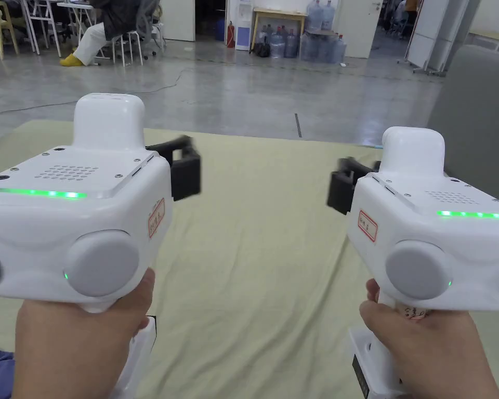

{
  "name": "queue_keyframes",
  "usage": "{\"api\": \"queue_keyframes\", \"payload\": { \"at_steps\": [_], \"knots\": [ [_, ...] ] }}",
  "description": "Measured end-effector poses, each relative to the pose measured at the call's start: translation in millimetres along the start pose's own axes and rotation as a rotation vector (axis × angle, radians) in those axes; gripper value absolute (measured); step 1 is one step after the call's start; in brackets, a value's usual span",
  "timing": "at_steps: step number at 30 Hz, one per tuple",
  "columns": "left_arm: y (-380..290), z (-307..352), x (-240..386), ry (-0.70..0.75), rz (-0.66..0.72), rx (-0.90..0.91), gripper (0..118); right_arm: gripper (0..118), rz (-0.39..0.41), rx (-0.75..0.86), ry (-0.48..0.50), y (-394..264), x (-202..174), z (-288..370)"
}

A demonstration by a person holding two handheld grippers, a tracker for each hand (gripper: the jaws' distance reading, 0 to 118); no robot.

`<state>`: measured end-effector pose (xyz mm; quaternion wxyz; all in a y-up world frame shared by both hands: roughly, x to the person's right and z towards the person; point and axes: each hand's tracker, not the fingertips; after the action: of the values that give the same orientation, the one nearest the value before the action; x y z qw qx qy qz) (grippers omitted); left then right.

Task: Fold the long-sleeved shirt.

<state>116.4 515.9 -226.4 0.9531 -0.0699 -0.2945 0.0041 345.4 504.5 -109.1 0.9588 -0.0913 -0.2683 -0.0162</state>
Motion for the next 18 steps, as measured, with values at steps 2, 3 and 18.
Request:
{"api": "queue_keyframes", "payload": {
  "at_steps": [2,3,18],
  "knots": [
    [-8.4,-5.4,4.3,0.198,-0.060,-0.027,0,4,-0.070,-0.074,0.026,-2.3,3.3,-5.8],
    [-12.6,-8.4,4.2,0.176,-0.061,-0.024,0,4,-0.070,-0.109,0.057,-2.9,5.2,-7.4],
    [-5.8,73.5,-146.5,0.445,0.044,-0.041,0,4,0.061,-0.108,0.686,-5.0,-178.9,-9.3]
  ]
}}
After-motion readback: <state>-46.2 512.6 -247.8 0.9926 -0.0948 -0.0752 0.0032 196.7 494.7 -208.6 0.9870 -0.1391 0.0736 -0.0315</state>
